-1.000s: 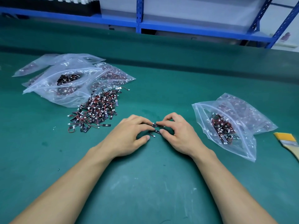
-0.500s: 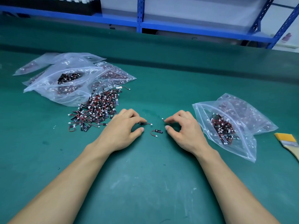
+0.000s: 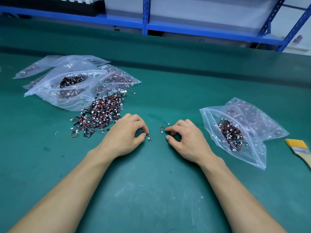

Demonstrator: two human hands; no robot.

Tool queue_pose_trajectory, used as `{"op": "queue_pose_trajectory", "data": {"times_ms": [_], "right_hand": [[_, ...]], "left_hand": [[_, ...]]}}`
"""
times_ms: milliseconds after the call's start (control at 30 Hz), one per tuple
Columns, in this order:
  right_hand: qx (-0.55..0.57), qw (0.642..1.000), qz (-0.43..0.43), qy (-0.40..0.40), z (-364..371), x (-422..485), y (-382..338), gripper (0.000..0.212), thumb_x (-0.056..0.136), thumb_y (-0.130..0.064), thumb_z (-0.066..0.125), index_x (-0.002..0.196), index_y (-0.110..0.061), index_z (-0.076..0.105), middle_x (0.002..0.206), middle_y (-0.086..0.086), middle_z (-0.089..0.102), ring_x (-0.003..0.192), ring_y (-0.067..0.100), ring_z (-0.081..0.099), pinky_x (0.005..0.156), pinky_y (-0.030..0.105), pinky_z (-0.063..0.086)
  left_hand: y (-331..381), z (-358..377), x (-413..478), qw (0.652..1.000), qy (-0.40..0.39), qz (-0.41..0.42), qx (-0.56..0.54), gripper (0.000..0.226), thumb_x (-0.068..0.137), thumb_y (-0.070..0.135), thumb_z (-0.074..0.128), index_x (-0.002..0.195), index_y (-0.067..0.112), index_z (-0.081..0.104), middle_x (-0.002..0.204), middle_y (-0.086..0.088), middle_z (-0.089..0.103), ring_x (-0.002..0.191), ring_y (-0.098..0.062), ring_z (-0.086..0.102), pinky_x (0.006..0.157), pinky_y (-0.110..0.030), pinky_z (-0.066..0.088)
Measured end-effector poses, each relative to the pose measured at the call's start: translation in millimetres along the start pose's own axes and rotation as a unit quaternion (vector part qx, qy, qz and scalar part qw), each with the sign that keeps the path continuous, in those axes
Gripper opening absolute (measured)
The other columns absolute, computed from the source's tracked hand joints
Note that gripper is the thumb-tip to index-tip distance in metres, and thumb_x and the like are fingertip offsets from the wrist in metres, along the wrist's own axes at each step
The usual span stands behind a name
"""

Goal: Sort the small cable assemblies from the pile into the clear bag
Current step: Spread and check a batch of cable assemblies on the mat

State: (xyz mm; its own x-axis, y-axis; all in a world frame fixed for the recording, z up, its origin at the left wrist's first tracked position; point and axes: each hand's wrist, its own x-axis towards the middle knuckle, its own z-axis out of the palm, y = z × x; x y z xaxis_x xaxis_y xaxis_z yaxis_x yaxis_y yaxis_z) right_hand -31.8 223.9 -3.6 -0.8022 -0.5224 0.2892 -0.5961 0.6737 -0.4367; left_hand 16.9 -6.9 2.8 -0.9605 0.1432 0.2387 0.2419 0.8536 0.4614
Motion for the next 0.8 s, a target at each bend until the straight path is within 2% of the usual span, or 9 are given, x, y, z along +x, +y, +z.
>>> {"op": "queue_pose_trajectory", "data": {"times_ms": [100,167,267,400,567,667,733,800], "right_hand": [[0.027,0.999,-0.029,-0.016,0,-1,-4,0.023,0.091,-0.027,0.069,0.113,-0.024,0.074,0.091,-0.011,0.060,0.092,0.014,0.048,0.085,0.031,0.046],[0.043,0.998,-0.037,0.018,-2,-1,-4,0.021,0.090,-0.022,0.070,0.110,-0.022,0.074,0.090,-0.010,0.062,0.088,0.014,0.049,0.082,0.029,0.046],[0.038,0.996,0.005,0.082,-9,2,6,0.023,0.088,-0.012,0.067,0.109,-0.020,0.072,0.095,-0.009,0.064,0.091,0.013,0.049,0.082,0.030,0.045],[0.012,0.999,0.027,0.038,-12,2,15,0.032,0.086,-0.005,0.060,0.109,-0.022,0.074,0.105,-0.013,0.065,0.098,0.011,0.045,0.087,0.029,0.044],[-0.022,0.999,0.032,0.016,-11,4,15,0.025,0.090,-0.013,0.062,0.103,-0.026,0.079,0.102,-0.014,0.066,0.098,0.014,0.045,0.085,0.034,0.046],[-0.025,0.999,0.040,0.017,-11,3,14,0.020,0.091,-0.021,0.063,0.102,-0.028,0.078,0.096,-0.014,0.062,0.096,0.013,0.045,0.083,0.035,0.047],[-0.019,0.999,0.044,0.011,-11,3,14,0.018,0.090,-0.024,0.065,0.103,-0.029,0.077,0.092,-0.016,0.061,0.093,0.012,0.046,0.083,0.035,0.047],[-0.006,0.999,0.044,0.010,-11,2,13,0.017,0.090,-0.026,0.066,0.102,-0.030,0.077,0.086,-0.016,0.063,0.089,0.012,0.048,0.081,0.035,0.048]], "left_hand": [[4,1,-2,0.999,-0.013,0.037,-0.023,0.012,0.086,0.019,0.067,0.089,0.030,0.070,0.099,0.016,0.061,0.098,-0.013,0.049,0.090,-0.038,0.044],[6,2,-2,0.997,-0.017,0.067,-0.040,0.015,0.085,0.015,0.068,0.090,0.029,0.071,0.099,0.016,0.062,0.096,-0.011,0.049,0.090,-0.033,0.044],[5,3,-1,0.994,-0.007,0.090,-0.060,0.022,0.084,0.006,0.066,0.092,0.024,0.073,0.100,0.015,0.067,0.096,-0.011,0.052,0.090,-0.030,0.044],[2,2,0,0.993,0.005,0.095,-0.064,0.024,0.085,0.004,0.065,0.095,0.024,0.073,0.102,0.017,0.068,0.098,-0.013,0.055,0.091,-0.034,0.046],[-1,3,1,0.997,0.041,0.062,-0.021,0.020,0.088,0.013,0.066,0.103,0.025,0.072,0.112,0.014,0.066,0.105,-0.016,0.052,0.097,-0.039,0.044],[-4,2,2,0.998,0.059,-0.007,0.034,0.032,0.091,0.027,0.066,0.123,0.024,0.065,0.137,0.006,0.055,0.126,-0.022,0.046,0.110,-0.042,0.035],[-5,2,2,0.995,0.057,-0.053,0.067,0.048,0.093,0.037,0.061,0.138,0.024,0.054,0.153,-0.002,0.041,0.140,-0.024,0.034,0.120,-0.040,0.020],[-7,5,2,0.987,0.031,-0.103,0.115,0.062,0.096,0.049,0.052,0.150,0.023,0.037,0.162,-0.008,0.023,0.150,-0.024,0.018,0.124,-0.040,0.002]]}}
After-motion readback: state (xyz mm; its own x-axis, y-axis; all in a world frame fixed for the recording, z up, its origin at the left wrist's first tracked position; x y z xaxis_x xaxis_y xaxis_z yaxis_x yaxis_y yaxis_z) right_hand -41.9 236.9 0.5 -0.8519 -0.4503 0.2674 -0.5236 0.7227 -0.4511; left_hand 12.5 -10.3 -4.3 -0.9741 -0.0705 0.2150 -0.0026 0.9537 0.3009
